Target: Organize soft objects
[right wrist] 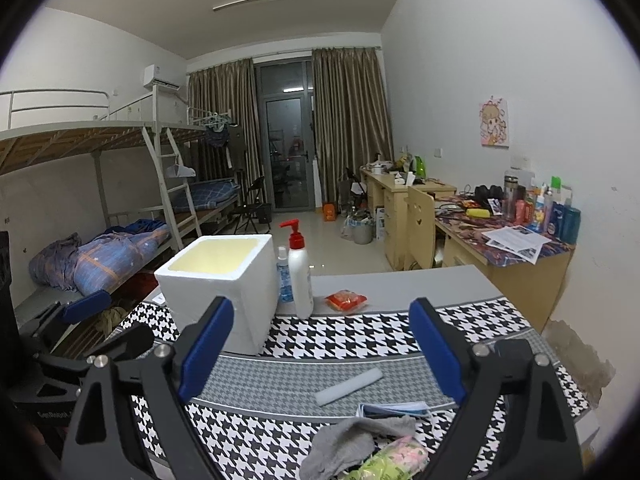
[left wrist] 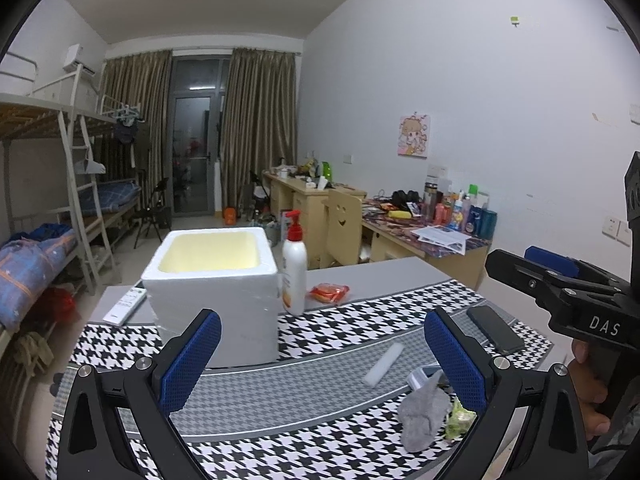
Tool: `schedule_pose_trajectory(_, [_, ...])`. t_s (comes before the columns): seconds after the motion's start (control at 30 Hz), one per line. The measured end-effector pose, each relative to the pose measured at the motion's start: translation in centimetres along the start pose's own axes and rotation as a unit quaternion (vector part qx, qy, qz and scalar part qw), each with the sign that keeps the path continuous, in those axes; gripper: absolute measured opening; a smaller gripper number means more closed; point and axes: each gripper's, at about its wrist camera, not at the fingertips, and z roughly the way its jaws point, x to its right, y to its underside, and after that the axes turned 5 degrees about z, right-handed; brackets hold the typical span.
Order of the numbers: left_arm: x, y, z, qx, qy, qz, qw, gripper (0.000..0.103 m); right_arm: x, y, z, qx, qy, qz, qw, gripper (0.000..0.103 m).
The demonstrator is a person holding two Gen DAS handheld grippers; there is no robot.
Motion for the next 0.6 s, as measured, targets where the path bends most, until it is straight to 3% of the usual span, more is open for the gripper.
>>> schedule_pose_trajectory(0.6, [3.0, 1.5, 1.3, -0.007, 0.040, 0.017, 0.9990, 0.102, 2.7, 2.0, -1.2, 0.004, 0.041, 0.013, 0.999, 0.092])
